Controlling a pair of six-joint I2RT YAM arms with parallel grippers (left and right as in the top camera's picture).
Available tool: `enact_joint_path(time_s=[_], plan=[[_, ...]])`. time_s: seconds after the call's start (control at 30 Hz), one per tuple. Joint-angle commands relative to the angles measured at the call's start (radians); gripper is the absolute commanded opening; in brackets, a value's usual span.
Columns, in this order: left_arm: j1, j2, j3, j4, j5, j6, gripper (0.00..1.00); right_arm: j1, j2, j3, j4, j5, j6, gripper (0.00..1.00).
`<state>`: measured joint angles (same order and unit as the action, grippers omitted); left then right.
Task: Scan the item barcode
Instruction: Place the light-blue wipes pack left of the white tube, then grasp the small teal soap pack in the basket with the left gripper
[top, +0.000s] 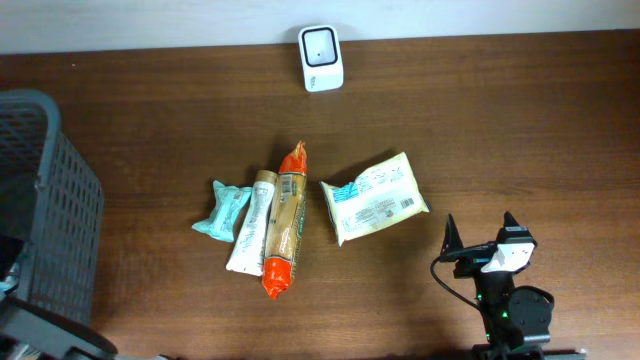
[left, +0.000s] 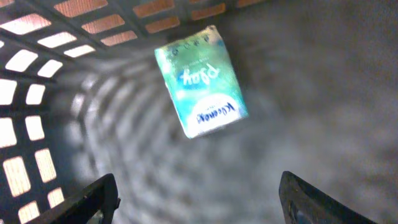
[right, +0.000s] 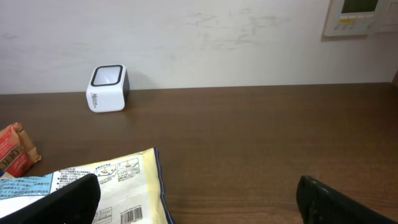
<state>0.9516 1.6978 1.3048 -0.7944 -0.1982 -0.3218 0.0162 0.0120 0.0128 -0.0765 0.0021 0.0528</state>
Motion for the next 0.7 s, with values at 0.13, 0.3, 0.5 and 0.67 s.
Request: enact_joint_path(time_s=[0.13,0.3,0.5,0.67], plan=[[0.007,0.159,-0.012,0.107,-0.087,0.025,0.88,-0.003,-0.006,-0.007,-0.003,0.002,0.007,0.99],[0.007,0.243,-0.012,0.207,-0.087,0.085,0.96,-0.003,-0.006,-0.007,-0.003,0.002,0.007,0.98],[0.007,0.27,-0.012,0.226,-0.077,0.084,0.11,-0.003,-0.006,-0.007,-0.003,0.002,0.007,0.99],[0.007,0.218,0.095,0.135,0.159,0.084,0.0,-0.003,-0.006,-0.007,-0.003,0.002,0.007,0.99]])
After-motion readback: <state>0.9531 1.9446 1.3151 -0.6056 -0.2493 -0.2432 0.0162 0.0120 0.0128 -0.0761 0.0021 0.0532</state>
